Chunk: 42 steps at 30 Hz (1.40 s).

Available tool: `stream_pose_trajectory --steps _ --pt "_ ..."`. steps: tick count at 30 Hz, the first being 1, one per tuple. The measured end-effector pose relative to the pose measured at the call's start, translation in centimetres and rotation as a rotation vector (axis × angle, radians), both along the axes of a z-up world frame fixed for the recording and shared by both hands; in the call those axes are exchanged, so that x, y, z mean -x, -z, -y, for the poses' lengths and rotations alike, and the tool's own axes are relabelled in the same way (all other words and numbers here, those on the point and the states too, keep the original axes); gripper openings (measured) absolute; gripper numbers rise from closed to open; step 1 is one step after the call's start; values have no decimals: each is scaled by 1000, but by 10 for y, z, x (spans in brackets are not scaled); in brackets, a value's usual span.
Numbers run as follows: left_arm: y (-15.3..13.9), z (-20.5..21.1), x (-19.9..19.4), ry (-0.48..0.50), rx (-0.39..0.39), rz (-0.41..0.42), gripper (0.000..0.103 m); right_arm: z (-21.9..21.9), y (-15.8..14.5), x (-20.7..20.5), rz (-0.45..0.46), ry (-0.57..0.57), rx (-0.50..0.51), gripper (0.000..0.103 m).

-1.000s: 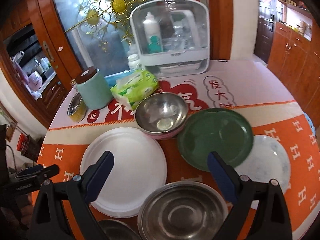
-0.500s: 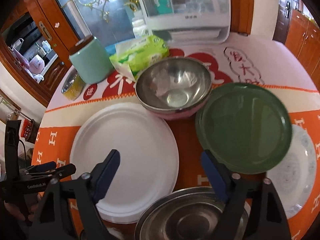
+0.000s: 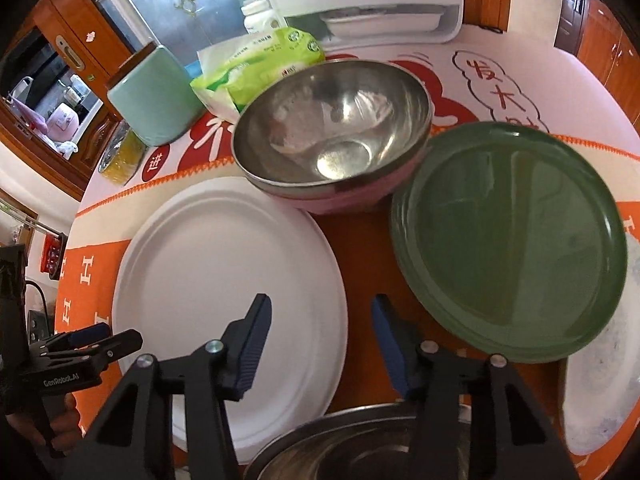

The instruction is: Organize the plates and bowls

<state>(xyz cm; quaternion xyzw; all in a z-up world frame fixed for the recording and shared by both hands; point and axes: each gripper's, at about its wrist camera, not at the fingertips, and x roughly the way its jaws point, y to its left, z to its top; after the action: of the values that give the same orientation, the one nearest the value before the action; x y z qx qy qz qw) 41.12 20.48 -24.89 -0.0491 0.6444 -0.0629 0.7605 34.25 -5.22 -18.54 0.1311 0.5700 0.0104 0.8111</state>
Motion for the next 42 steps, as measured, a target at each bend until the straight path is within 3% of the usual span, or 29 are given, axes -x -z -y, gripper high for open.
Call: stream_pose_trajectory --steps 5,11,15,19,26,36,42 --pt "1 9 -4 16 -30 9 79 1 7 0 -18 14 -11 40" --pt "-2 17 -6 21 13 8 65 1 11 -1 -20 8 -13 37" --pt "-5 22 -2 26 18 11 55 -2 14 -4 -27 -2 -23 27" --pt "-5 31 -1 48 29 5 44 2 15 -5 -34 7 -51 27" --pt "-2 29 -1 25 29 12 37 7 15 -5 -46 -4 -72 26" --pt "-2 16 2 -8 48 7 37 -3 13 -5 -82 -28 -39 26" --pt "-16 -5 9 -22 61 26 37 -13 4 -1 -82 -40 -84 26"
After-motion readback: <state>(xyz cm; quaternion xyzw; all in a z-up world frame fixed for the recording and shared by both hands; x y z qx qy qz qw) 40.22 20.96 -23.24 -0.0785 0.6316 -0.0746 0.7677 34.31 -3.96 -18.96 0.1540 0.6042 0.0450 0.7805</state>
